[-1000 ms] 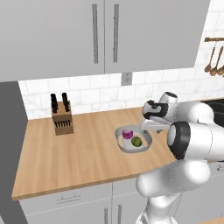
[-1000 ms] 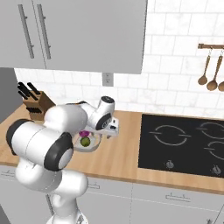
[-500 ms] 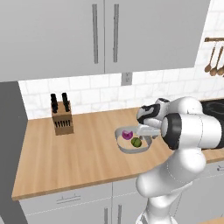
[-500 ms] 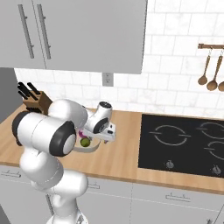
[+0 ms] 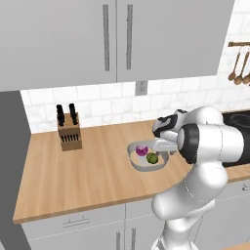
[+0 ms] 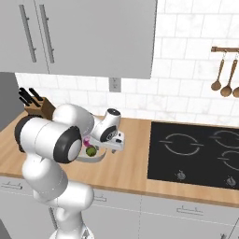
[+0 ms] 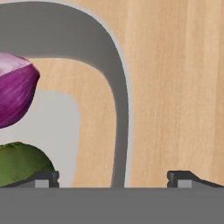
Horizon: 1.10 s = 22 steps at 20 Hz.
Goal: Take the meat container that has the fish and place it on the second highest rack of the freezer. Then take the vegetable container that has the onion and lime and place it on the highest rack of the freezer.
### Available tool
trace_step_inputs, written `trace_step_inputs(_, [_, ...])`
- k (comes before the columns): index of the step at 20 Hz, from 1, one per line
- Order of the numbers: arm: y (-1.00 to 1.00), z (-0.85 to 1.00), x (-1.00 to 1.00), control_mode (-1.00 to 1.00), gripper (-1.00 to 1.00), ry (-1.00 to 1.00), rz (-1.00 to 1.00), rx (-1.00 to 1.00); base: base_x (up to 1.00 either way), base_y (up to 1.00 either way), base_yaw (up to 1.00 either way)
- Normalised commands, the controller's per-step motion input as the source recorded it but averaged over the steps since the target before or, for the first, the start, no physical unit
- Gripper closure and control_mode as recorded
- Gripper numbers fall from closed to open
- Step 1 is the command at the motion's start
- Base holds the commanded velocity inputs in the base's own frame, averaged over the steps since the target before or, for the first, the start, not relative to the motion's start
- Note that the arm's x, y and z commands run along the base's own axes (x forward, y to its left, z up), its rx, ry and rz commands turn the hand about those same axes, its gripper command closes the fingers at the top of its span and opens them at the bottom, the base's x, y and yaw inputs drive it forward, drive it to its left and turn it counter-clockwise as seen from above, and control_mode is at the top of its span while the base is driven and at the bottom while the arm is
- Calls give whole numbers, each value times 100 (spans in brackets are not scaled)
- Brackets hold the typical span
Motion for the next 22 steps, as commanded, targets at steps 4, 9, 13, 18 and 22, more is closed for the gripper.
trace_step_inputs(4, [0,0,0,-100,-100,0,0,0,0,0,0])
trace_step_inputs(9, [0,0,0,-100,100,0,0,0,0,0,0])
trace_step_inputs(13, [0,0,0,-100,100,0,0,0,0,0,0])
trace_step_inputs(18, [0,0,0,-100,100,0,0,0,0,0,0])
trace_step_inputs(22, [0,9,0,-100,100,0,0,0,0,0,0])
